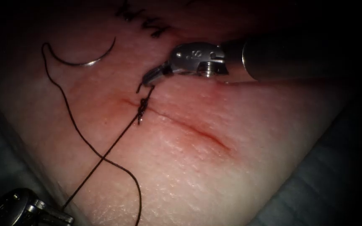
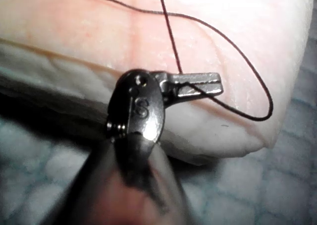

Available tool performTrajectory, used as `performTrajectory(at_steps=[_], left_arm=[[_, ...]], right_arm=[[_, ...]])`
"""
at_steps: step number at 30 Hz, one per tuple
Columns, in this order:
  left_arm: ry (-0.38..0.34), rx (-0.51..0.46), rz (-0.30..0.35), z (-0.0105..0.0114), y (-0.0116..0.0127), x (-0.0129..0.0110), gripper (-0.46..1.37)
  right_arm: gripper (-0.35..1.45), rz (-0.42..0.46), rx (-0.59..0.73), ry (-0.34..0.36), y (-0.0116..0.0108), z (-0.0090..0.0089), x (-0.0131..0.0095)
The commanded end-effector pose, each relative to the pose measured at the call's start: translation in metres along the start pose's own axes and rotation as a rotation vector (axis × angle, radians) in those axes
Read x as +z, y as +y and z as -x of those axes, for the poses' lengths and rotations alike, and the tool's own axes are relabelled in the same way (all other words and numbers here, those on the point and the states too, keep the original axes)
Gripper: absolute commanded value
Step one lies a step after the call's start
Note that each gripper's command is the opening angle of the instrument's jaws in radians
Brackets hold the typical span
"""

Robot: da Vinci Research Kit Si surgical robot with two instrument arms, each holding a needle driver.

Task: Wound Closure
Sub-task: Tie the knot by pulling down with the left arm and up with the right arm

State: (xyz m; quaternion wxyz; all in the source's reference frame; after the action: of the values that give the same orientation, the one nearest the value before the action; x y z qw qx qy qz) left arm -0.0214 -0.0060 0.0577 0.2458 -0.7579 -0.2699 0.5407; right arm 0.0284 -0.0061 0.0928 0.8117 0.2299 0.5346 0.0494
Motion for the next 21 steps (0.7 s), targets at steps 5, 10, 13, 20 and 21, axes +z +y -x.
performTrajectory(at_steps=[5,10,13,20,21], left_arm=[[-0.003,0.004,-0.003,0.0004,0.0016,-0.0007,-0.35],[-0.003,0.004,-0.001,0.0003,0.0025,-0.0007,-0.35],[-0.003,0.004,-0.002,0.0003,0.0026,-0.0006,-0.35],[-0.005,-0.006,0.000,0.0011,0.0033,-0.0003,-0.35],[-0.006,-0.004,0.000,0.0013,0.0035,-0.0003,-0.35]], right_arm=[[-0.35,0.080,0.012,0.023,0.0007,0.0000,-0.0005],[-0.35,0.105,0.012,0.026,0.0008,0.0000,-0.0005],[-0.35,0.120,0.020,0.020,0.0007,0.0001,-0.0004],[-0.35,0.170,-0.006,-0.047,-0.0005,0.0006,-0.0004],[-0.35,0.173,-0.025,-0.061,-0.0007,0.0006,-0.0004]])
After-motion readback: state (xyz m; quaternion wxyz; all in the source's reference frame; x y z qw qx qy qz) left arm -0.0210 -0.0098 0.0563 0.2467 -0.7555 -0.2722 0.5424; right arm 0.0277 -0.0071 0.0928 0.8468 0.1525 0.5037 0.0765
